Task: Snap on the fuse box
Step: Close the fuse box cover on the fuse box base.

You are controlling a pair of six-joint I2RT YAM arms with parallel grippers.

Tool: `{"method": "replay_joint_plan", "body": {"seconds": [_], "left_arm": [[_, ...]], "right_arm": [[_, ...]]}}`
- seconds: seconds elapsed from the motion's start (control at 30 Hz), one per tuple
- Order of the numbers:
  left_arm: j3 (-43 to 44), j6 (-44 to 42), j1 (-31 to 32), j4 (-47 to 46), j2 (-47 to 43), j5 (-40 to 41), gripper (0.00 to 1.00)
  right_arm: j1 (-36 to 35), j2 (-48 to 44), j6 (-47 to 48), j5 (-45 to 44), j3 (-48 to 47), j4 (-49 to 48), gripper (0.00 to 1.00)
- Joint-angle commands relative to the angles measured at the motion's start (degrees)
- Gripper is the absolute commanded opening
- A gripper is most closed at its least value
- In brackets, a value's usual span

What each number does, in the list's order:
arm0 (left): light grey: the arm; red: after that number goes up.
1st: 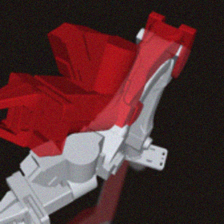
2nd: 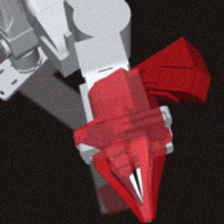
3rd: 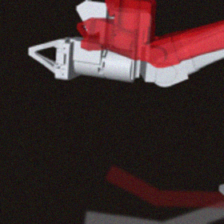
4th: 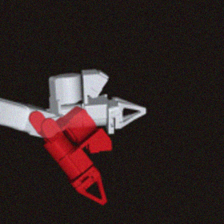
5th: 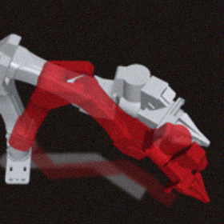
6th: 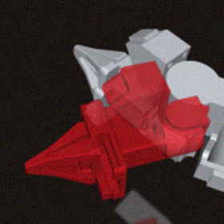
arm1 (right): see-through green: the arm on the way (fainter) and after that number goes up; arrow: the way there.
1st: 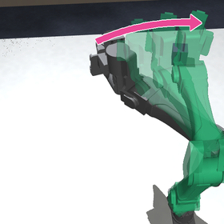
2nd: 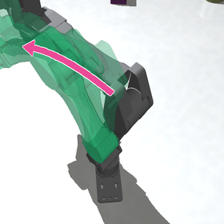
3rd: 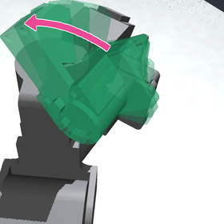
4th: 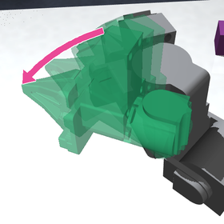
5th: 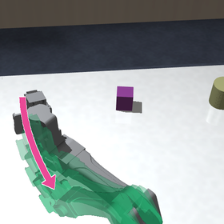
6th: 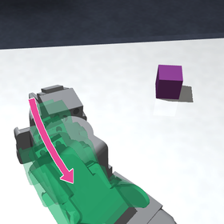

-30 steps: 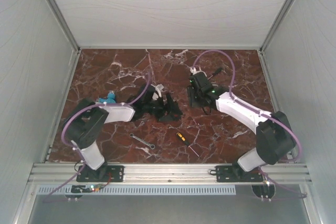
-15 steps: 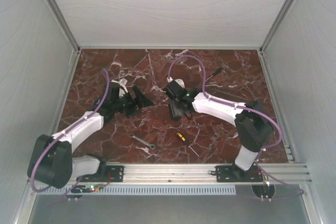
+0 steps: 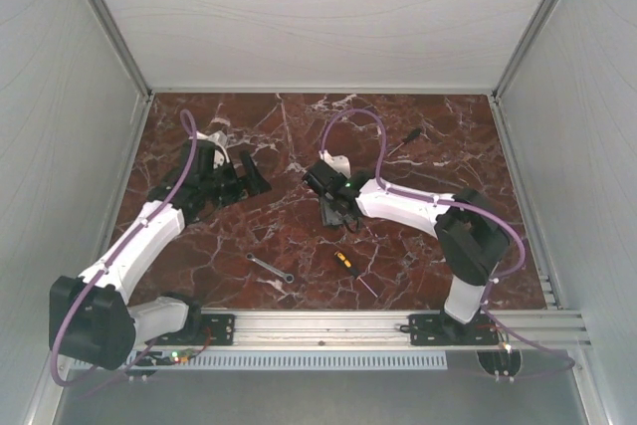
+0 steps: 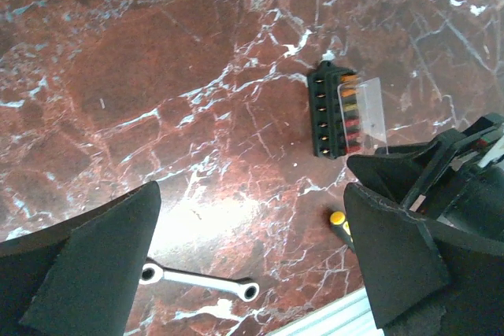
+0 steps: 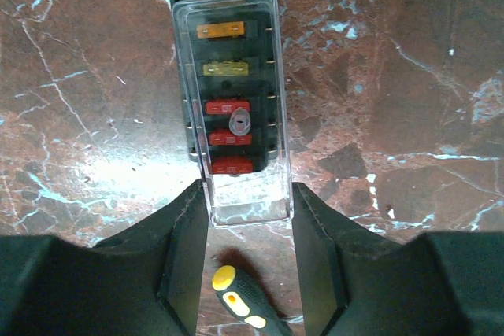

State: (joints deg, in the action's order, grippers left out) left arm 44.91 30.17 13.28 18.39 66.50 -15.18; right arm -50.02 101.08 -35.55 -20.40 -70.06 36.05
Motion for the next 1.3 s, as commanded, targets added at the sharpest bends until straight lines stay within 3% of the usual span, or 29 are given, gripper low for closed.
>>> {"method": "replay_joint_plan", "body": {"seconds": [0.0,0.83,1.27], "left_arm": [[1.2,-2.1,-0.1,2.0,-0.7,2.2,1.00],[0.2,-1.7,-0.1,1.0,-0.7,0.8,1.00],[-0.1,-1.7,-0.2,0.8,-0.9,0.3,1.00]], "right_arm": [[-0.6,1.6,-3.3,-1.5,-0.6,-1.8,0.24],[-0.2,4.2,0.5,-1.7,-5.5,-0.2,0.26],[2.3,6.9,3.4,3.4,-7.6,1.2,0.26]]}}
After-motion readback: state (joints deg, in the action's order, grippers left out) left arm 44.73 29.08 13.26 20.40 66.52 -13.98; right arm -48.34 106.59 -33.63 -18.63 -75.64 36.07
